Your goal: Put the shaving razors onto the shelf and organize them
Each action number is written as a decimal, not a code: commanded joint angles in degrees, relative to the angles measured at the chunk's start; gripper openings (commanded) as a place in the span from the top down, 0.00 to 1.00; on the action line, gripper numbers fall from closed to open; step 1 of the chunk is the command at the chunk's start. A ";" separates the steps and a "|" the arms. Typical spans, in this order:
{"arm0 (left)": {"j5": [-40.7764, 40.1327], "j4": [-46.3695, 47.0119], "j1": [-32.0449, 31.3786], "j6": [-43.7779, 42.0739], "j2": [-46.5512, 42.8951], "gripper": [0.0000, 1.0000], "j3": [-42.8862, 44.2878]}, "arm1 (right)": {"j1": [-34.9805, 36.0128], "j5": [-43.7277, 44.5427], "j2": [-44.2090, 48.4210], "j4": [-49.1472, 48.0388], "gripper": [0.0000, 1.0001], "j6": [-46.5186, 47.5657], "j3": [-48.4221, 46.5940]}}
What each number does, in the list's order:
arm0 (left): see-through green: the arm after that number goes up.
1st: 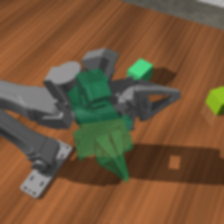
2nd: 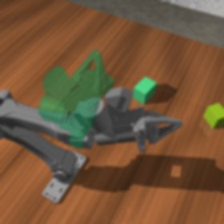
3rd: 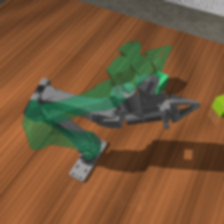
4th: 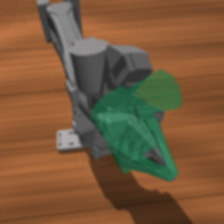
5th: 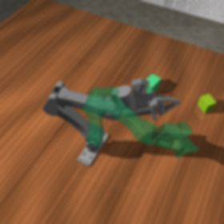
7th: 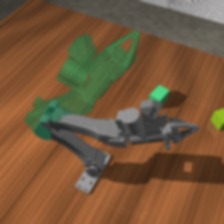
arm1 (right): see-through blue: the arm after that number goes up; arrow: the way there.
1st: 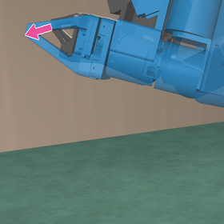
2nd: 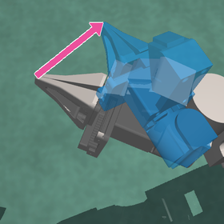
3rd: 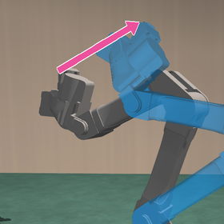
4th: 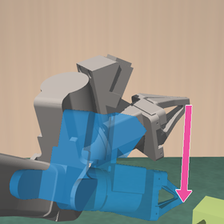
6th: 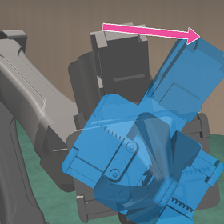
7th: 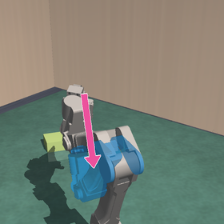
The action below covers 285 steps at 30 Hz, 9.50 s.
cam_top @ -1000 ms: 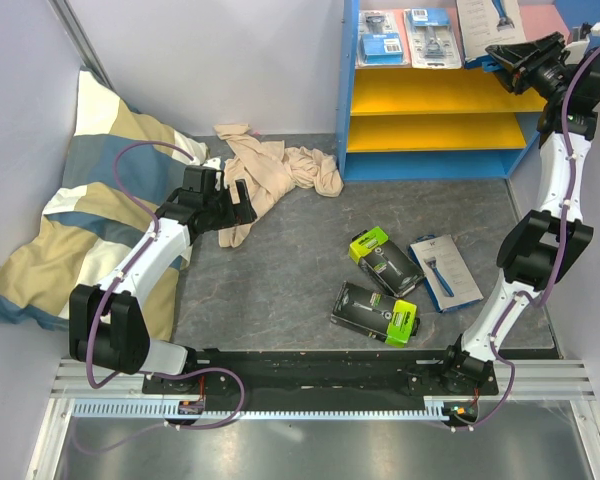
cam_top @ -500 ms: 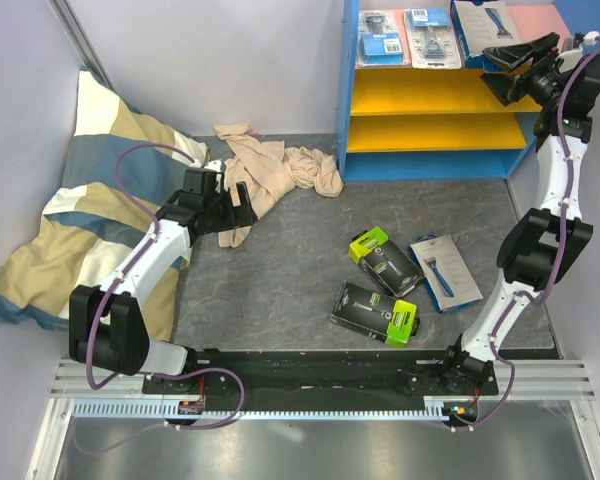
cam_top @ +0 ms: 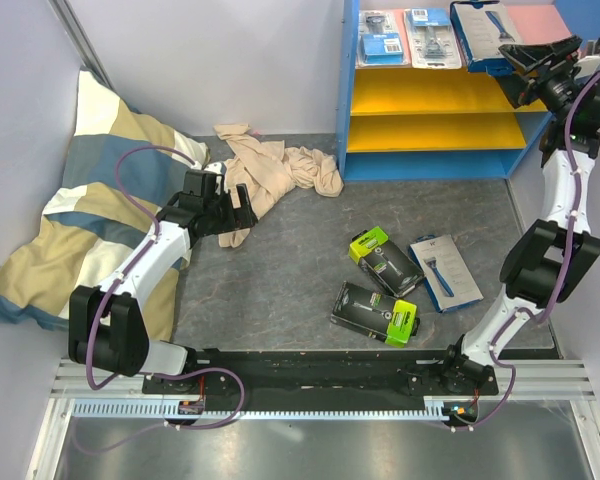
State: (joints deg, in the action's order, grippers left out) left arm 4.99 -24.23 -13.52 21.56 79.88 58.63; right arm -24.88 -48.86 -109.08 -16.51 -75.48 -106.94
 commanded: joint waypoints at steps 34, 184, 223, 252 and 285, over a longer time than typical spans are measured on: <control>20.84 26.92 -12.23 15.43 -2.02 0.00 -0.97 | 7.13 23.36 33.30 26.18 0.02 38.13 41.97; 26.03 23.96 -36.14 32.31 52.14 0.72 24.60 | 19.87 18.98 25.05 30.40 0.16 45.60 67.91; 25.77 65.62 -23.04 61.75 34.47 0.98 9.65 | 19.52 23.29 54.93 33.22 0.09 37.96 63.33; 25.15 74.15 -26.47 72.48 35.79 0.98 14.06 | 23.48 26.19 65.39 13.53 0.51 25.47 75.65; 20.24 56.16 -22.60 36.03 16.73 0.27 5.95 | 23.21 26.19 64.87 16.34 0.82 27.23 70.37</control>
State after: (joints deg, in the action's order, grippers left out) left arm 28.53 45.93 -36.16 75.79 103.09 60.16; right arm -1.61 -22.17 -44.16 2.63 -48.69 -32.88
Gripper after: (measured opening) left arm 0.721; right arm 0.344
